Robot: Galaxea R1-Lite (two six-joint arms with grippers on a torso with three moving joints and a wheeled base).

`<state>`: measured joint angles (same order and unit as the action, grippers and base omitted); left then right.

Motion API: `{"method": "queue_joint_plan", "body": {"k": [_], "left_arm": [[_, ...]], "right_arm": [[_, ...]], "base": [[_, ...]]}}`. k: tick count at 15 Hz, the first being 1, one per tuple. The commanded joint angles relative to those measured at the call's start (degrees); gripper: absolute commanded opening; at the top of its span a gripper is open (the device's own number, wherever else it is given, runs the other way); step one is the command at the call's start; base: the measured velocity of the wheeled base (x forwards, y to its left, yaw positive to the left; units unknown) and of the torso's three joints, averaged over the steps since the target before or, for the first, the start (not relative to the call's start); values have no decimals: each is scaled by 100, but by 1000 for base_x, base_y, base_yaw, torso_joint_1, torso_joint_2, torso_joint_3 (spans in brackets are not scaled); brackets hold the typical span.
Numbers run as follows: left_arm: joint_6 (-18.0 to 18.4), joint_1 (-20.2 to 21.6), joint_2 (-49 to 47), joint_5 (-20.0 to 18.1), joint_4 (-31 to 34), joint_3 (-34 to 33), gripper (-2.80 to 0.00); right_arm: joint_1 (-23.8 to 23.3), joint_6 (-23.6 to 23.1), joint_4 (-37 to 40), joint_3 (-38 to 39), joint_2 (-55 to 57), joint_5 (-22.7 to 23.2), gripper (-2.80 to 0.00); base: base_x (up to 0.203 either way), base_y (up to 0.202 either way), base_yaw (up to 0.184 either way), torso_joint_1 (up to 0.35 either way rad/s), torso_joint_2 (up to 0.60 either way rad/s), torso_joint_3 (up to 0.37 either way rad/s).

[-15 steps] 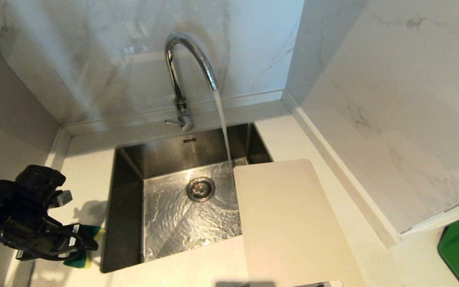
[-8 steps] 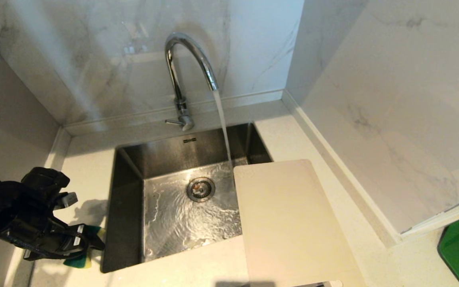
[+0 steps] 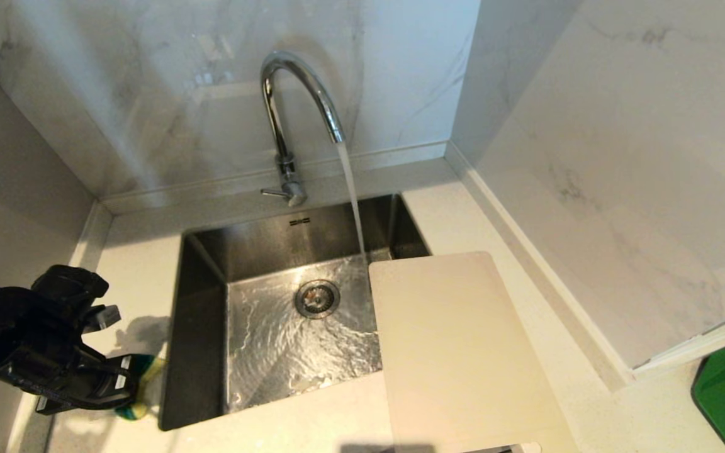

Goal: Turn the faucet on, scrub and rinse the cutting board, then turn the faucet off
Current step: Pick up the cleaning cloth

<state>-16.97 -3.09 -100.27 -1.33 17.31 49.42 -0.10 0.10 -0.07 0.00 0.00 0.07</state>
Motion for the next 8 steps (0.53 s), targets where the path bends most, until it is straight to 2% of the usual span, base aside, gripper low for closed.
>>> {"method": "queue_joint_plan", "body": {"k": [1,8], "left_arm": [[-17,1,99,-8,18,-3,-280],[-1,5,526,-25,18,5,-280]], "right_arm": [[1,-1,-1,0,0,1,-280],[1,-1,-1,0,0,1,-280]], "base": [[0,0,0,0,0,0],[0,0,0,0,0,0]]}}
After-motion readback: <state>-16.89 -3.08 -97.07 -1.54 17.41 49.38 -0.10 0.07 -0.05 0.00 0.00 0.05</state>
